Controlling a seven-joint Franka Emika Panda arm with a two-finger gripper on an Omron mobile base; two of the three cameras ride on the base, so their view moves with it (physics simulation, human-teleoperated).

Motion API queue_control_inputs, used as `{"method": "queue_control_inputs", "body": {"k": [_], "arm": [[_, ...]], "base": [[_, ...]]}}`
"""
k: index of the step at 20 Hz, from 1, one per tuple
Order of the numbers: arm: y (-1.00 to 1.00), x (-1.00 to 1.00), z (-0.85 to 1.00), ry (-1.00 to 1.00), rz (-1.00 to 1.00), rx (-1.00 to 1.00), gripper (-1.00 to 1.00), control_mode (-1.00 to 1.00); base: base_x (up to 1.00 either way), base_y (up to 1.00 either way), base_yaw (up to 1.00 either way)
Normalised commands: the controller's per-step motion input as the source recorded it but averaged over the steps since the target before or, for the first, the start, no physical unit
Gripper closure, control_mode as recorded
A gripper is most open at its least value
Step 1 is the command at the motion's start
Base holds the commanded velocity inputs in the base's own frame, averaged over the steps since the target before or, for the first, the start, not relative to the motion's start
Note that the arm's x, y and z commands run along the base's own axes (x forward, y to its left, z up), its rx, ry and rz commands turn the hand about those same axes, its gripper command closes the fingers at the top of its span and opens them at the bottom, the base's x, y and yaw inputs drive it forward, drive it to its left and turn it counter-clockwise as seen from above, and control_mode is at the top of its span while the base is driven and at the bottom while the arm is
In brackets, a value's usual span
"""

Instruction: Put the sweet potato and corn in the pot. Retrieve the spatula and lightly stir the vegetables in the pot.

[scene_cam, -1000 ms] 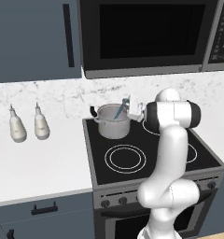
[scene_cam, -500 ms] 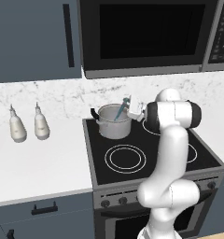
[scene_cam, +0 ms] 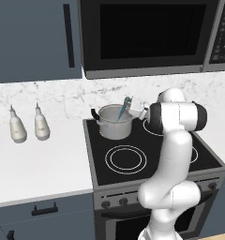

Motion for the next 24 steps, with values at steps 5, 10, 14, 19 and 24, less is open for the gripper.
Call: {"method": "queue_control_inputs", "body": {"k": [5,10,14,19,24], "arm": [[0.0,0.0,-0.11,0.15,0.0,-0.01,1.0,-1.0],[0.0,0.0,-0.31,0.05,0.0,0.0,1.0,-1.0],[0.0,0.0,-0.44,0.02,0.0,0.0,1.0,-1.0],[0.0,0.0,-0.45,0.0,0.0,-0.01,1.0,-1.0],[0.0,0.0,-0.26,0.01,0.0,-0.03,1.0,-1.0]], "base": [[0.0,0.0,0.0],[0.0,0.0,0.0],[0.0,0.0,0.0],[0.0,0.0,0.0],[0.0,0.0,0.0]]}}
